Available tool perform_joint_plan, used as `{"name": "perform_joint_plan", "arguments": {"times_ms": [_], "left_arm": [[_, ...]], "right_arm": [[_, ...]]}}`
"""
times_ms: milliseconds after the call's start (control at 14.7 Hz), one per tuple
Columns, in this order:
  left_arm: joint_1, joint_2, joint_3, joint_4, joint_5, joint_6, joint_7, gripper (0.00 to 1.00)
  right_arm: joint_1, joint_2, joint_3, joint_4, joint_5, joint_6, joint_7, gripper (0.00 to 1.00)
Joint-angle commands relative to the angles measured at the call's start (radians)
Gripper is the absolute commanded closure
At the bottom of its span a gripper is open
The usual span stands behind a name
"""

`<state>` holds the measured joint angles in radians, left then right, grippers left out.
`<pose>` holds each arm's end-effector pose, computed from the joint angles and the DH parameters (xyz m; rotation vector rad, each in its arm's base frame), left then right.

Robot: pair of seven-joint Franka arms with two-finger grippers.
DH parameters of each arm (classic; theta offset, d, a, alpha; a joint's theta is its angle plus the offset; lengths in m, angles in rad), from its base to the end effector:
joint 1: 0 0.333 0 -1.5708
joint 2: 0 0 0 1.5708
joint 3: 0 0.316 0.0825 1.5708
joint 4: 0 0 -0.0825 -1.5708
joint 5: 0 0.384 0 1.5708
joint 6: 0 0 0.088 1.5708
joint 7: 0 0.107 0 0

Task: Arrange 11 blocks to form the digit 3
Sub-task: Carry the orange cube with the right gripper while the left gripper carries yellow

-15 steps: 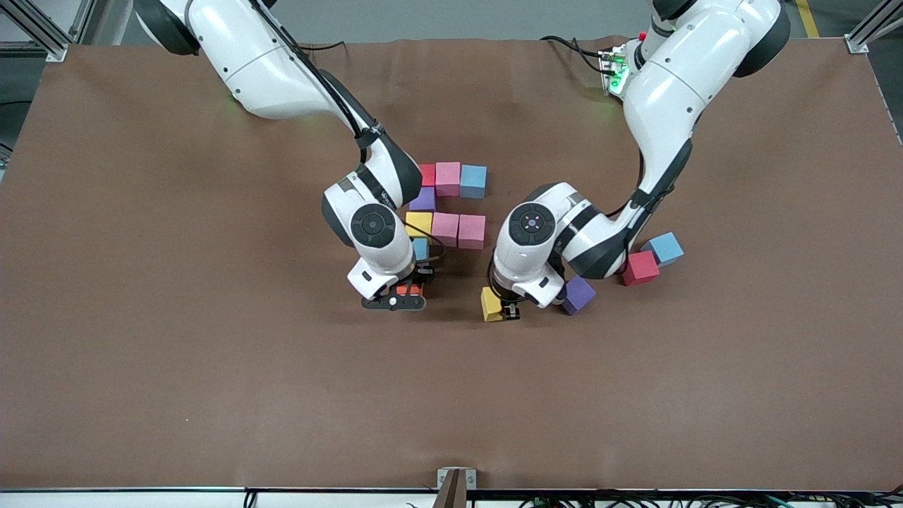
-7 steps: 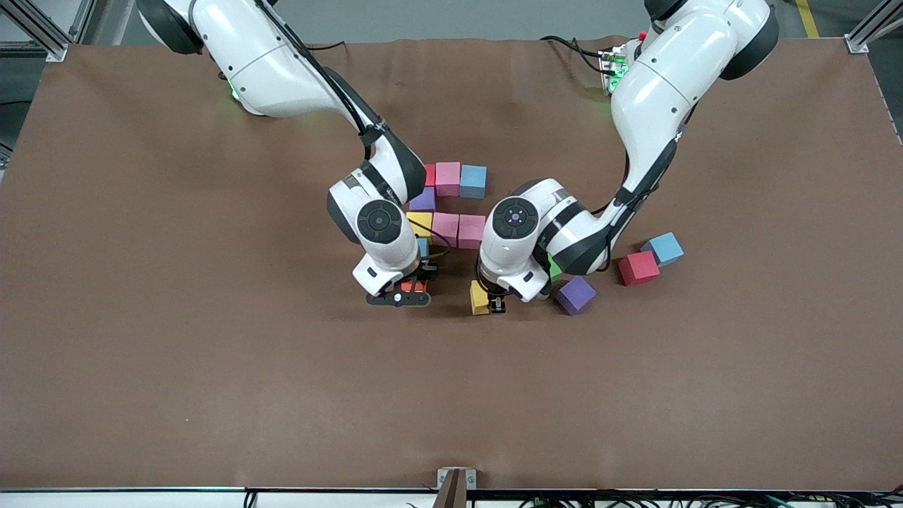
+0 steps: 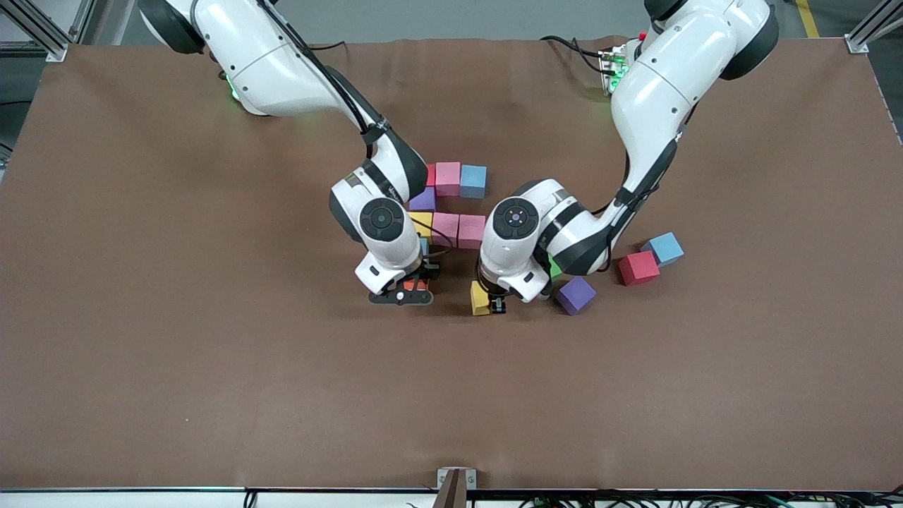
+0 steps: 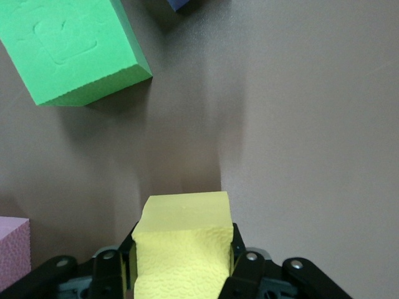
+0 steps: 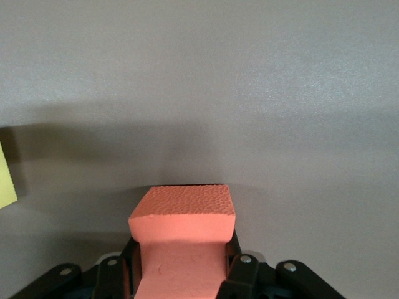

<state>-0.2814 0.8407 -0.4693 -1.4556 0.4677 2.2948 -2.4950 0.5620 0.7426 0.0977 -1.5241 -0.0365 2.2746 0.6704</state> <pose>0.5833 -0.4385 0.2283 2.1136 2.1818 0.0301 0.5692 0.4265 0.2227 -3.1045 0.0205 0.0222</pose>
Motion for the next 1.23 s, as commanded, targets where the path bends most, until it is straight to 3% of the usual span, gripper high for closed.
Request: {"name": "perform_joint_plan", "arguments": {"times_ms": [0,1158], "left_arm": [[-0.013,0.012,0.008,0.024,0.008,-0.003,0.011,0.74],[-0.022,0.026,0.008,0.047,0.008,-0.003,0.011,0.74]], "right_arm": [[0.009,-0.028,-0.006,-0.037,0.01,0.016,0.014,0.97],[0.012,-0.017,-0.007,-0.039,-0.002,0.034,0.014,0.97]]}}
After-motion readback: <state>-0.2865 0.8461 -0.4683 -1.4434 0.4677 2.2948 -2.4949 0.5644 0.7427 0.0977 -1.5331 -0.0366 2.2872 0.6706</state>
